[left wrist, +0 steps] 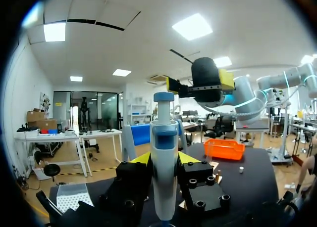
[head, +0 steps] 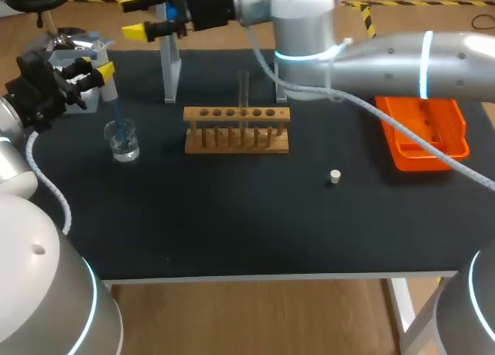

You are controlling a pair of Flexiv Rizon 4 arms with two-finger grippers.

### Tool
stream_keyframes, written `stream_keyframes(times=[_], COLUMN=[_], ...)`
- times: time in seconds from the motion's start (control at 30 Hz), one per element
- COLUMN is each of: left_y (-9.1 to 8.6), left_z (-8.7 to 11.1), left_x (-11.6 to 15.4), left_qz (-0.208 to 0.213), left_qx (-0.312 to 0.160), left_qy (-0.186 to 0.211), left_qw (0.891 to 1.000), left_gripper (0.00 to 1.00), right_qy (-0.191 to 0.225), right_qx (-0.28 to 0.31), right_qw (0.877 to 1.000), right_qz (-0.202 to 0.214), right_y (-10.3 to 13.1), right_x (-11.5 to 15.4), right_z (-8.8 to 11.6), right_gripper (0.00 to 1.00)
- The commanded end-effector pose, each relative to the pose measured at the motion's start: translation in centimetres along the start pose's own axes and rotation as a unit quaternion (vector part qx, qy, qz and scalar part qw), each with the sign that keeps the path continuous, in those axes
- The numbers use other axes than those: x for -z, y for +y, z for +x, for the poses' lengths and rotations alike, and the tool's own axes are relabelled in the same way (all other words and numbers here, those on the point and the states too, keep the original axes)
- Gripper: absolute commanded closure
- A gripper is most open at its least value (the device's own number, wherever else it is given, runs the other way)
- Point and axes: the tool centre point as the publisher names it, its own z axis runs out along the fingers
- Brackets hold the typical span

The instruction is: Invert the test tube, pick up the pipette, mount the tip to pipette, aspirate from beaker and dispense into the tube, eject the tip, return the pipette, and cap with the stopper.

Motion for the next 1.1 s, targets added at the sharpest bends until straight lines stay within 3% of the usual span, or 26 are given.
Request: stream_keyframes(times=[0.03, 0.57, 1.1], left_y=[0.0, 0.0, 0.0], left_z=[0.1, 0.1, 0.1], left_x=[0.0, 0.0, 0.0], left_qz=[0.0, 0.0, 0.0], left_qx=[0.0, 0.0, 0.0], left_qy=[-0.001, -0.001, -0.001], left_qw=[1.0, 1.0, 1.0], left_gripper=[1.0, 1.0, 1.0], right_qy=[-0.022, -0.047, -0.063], right_qx=[-0.007, 0.005, 0.005], right_qw=[1.0, 0.998, 0.995], right_qz=[0.012, 0.052, 0.079], right_y=[-0.9, -5.1, -10.3], right_x=[7.2, 17.7, 22.6], right_z=[2.4, 4.0, 3.1], right_gripper=[0.0, 0.0, 0.0])
